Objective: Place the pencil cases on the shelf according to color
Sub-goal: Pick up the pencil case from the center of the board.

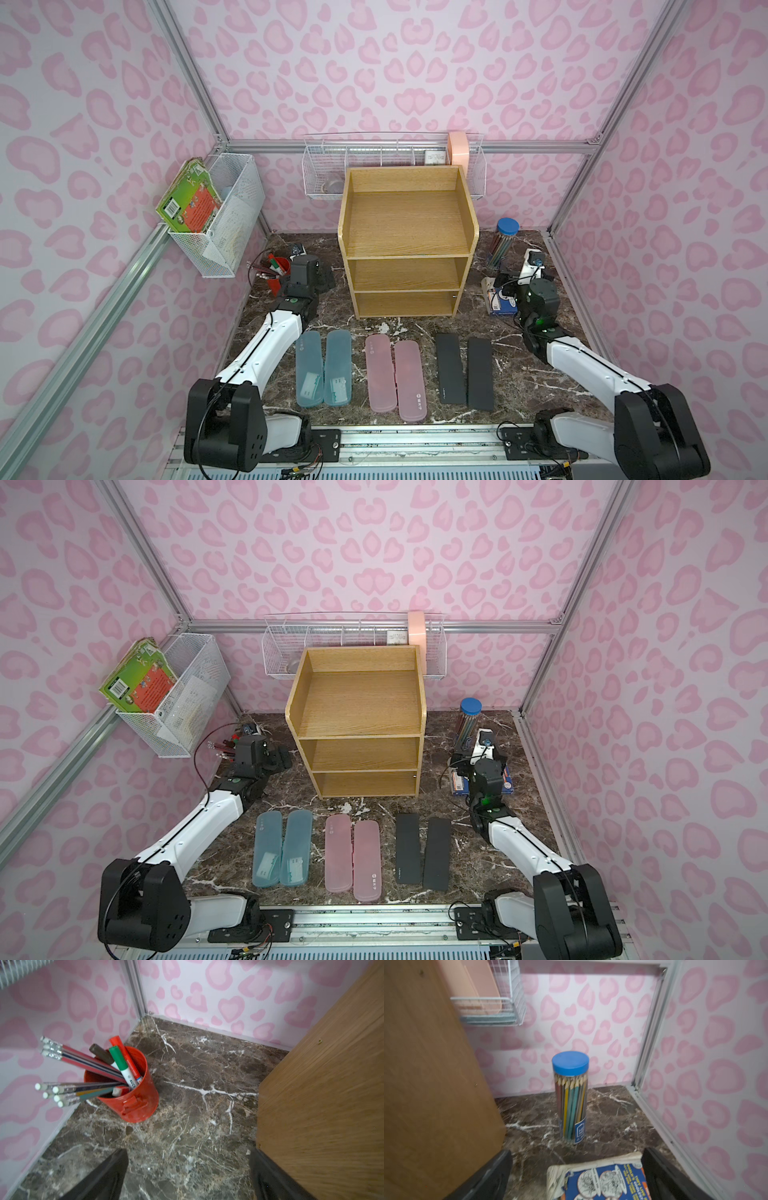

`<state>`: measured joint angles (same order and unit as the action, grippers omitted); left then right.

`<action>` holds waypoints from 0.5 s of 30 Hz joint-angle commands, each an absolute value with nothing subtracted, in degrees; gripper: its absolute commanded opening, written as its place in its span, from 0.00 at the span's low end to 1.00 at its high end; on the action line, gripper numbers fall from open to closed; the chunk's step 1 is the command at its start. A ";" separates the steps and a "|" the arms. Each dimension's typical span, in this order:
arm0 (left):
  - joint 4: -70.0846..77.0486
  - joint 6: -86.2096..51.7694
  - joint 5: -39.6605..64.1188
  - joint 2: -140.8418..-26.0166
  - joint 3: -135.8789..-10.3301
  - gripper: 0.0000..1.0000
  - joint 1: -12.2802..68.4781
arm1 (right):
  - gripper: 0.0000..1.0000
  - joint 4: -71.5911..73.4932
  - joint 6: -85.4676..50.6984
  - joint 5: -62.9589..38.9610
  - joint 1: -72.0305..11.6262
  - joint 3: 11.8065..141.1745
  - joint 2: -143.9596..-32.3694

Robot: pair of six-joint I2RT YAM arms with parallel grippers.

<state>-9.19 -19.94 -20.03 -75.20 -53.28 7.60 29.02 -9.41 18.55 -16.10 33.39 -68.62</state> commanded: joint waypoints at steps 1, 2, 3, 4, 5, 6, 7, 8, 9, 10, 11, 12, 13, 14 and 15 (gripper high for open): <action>-25.51 -26.17 -17.89 -74.44 -55.31 0.96 8.53 | 1.00 6.89 -16.13 19.08 -20.04 37.26 -67.16; -27.79 -26.53 -17.80 -73.70 -55.51 0.95 9.10 | 1.00 2.78 -17.80 19.47 -21.48 38.49 -66.90; -29.24 -27.00 -17.71 -72.92 -55.37 0.96 9.69 | 1.00 -0.69 -19.51 19.26 -22.67 39.44 -66.72; -30.74 -27.40 -17.27 -71.95 -55.03 0.96 10.38 | 1.00 -4.40 -21.30 18.80 -23.88 40.27 -66.56; -32.07 -27.81 -16.38 -70.99 -54.66 0.96 11.05 | 1.00 -7.61 -23.23 18.64 -25.35 40.70 -66.21; -33.31 -28.05 -15.50 -70.08 -54.30 0.96 11.70 | 1.00 -10.92 -25.49 18.72 -26.65 40.95 -65.89; -34.40 -28.39 -14.86 -69.39 -54.08 0.96 12.28 | 1.00 -13.48 -27.72 18.75 -27.78 40.96 -65.48; -35.39 -28.76 -14.09 -68.65 -53.74 0.97 12.96 | 1.00 -15.90 -30.31 18.06 -28.94 40.77 -64.95; -36.02 -28.61 -13.58 -68.19 -53.47 0.97 13.59 | 0.99 -17.44 -31.84 17.08 -30.11 40.16 -64.42; -37.06 -28.83 -13.54 -67.80 -53.24 0.97 14.38 | 0.98 -18.89 -33.26 16.18 -31.35 39.40 -63.81; -38.29 -29.40 -13.33 -67.47 -53.26 0.97 15.01 | 0.99 -20.52 -35.07 15.69 -32.62 38.69 -63.36; -39.03 -29.49 -12.45 -67.18 -53.22 0.97 15.63 | 0.98 -22.42 -37.15 15.16 -33.61 38.33 -63.20; -39.59 -29.61 -11.63 -66.92 -53.14 0.97 16.08 | 0.98 -23.85 -38.83 14.66 -34.33 37.89 -63.12; -40.10 -29.87 -10.68 -66.52 -53.04 0.97 16.65 | 0.98 -24.85 -40.03 13.62 -35.29 37.36 -62.98; -40.12 -30.21 -9.67 -66.05 -52.85 0.97 17.36 | 0.98 -25.32 -40.53 12.41 -36.07 36.50 -62.78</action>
<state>-36.42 -28.64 -12.95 -66.92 -53.10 16.29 -18.02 -33.91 15.29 -34.48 37.71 -63.26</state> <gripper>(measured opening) 0.970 0.978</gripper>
